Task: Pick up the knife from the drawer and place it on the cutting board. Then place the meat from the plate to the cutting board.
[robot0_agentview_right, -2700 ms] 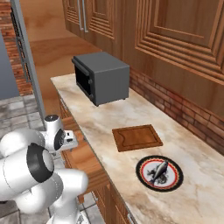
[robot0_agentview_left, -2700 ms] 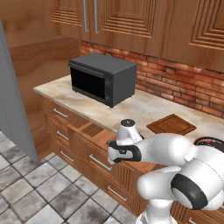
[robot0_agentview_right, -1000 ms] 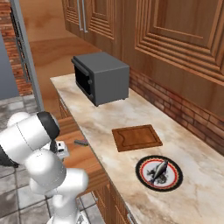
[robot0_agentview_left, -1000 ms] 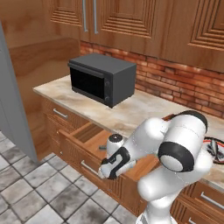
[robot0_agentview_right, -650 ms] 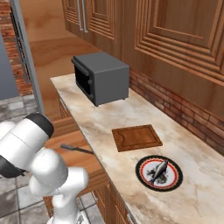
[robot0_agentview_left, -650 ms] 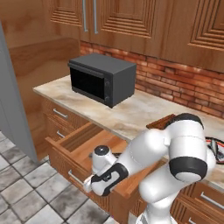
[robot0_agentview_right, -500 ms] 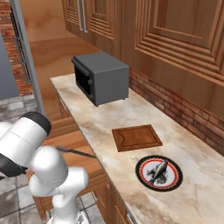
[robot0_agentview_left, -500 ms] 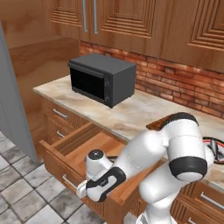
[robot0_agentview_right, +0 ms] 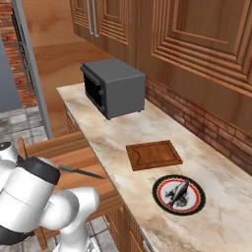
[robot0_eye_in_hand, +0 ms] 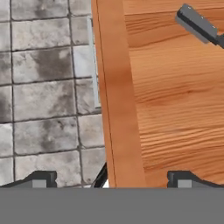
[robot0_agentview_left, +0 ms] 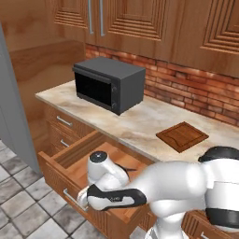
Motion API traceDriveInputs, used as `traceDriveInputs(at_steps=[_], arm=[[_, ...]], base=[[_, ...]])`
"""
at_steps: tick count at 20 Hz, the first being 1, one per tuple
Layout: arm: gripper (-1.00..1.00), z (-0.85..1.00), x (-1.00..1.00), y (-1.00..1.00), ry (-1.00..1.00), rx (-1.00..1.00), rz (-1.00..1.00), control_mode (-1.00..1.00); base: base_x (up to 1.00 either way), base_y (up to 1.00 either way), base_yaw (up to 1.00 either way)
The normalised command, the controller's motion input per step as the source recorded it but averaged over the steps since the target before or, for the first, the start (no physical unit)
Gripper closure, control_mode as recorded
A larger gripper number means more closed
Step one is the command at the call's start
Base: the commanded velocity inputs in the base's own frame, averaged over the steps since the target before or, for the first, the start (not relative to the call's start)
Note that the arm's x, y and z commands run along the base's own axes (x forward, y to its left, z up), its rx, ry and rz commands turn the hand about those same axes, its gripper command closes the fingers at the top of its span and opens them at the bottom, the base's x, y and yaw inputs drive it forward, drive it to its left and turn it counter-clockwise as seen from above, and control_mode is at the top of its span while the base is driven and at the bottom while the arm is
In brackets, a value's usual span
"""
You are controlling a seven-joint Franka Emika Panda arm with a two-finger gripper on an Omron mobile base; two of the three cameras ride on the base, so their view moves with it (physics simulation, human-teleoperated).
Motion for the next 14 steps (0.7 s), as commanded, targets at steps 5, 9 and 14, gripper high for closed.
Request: traceDriveInputs(at_steps=[5,9,14], arm=[[-1.0,0.93,0.26,-0.11,0.05,0.0,0.0,-1.0],[-1.0,0.36,0.58,-0.11,0.02,-0.09,0.2,-1.0],[-1.0,0.27,0.49,-0.12,0.0,-0.08,0.36,-1.0]], base=[[0.0,0.0,0.0],[0.0,0.0,0.0],[0.0,0.0,0.0]])
